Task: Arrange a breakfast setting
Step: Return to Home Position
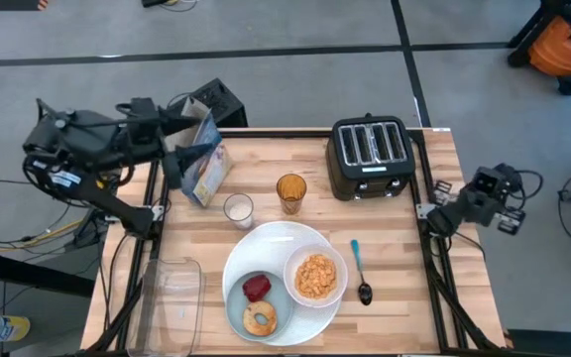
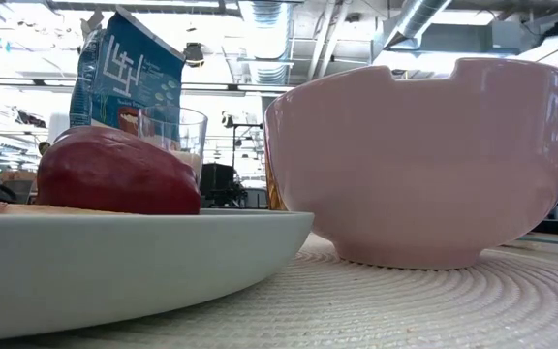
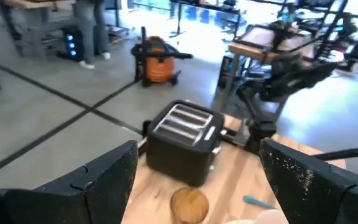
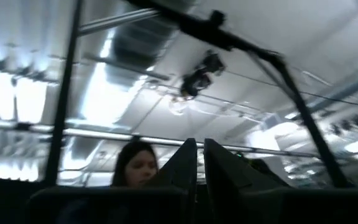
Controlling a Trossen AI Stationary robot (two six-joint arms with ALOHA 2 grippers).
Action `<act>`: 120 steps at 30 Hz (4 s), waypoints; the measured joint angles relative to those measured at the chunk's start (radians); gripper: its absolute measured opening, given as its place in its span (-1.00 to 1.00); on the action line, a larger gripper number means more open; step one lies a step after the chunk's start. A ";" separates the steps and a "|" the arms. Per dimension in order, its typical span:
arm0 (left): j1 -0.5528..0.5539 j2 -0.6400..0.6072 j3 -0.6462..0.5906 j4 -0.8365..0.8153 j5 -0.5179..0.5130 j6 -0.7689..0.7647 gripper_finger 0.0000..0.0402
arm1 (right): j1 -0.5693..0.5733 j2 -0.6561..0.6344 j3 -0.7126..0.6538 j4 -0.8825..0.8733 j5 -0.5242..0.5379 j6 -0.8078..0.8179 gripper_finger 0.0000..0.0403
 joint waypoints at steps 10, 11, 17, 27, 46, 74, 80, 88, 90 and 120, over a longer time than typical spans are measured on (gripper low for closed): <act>-0.121 -0.120 -0.305 0.019 -0.041 -0.083 0.61 | 0.000 0.001 0.015 0.013 -0.374 -0.059 -0.72; -0.127 -0.139 -0.358 0.048 -0.044 -0.094 0.61 | 0.000 0.001 0.015 0.003 -0.395 -0.059 -0.72; -0.166 -0.279 -0.728 0.369 0.033 -0.083 0.61 | 0.000 0.001 0.015 -0.124 -0.570 -0.061 -0.72; -0.244 -0.510 -1.253 1.004 0.237 0.004 0.61 | -0.001 0.001 0.015 -0.437 -0.605 -0.210 -0.72; -0.276 -0.814 -1.773 1.279 0.245 -0.070 0.61 | -0.001 0.001 0.015 -0.784 -0.568 -0.524 -0.72; -0.276 -1.263 -2.073 1.074 0.404 0.075 0.61 | -0.001 0.001 0.015 -0.933 -0.396 -0.512 -0.72; -0.275 -1.286 -2.089 1.065 0.430 0.146 0.61 | -0.001 0.002 0.015 -0.959 -0.351 -0.497 -0.72; -0.275 -1.283 -2.088 1.061 0.404 0.072 0.61 | -0.001 0.003 0.014 -0.951 -0.349 -0.523 -0.72; -0.275 -1.283 -2.088 1.060 0.372 0.032 0.61 | -0.001 0.003 0.014 -0.952 -0.349 -0.523 -0.72; -0.275 -1.283 -2.087 1.059 0.347 0.045 0.61 | -0.001 0.003 -0.059 -0.966 0.097 -0.451 -0.72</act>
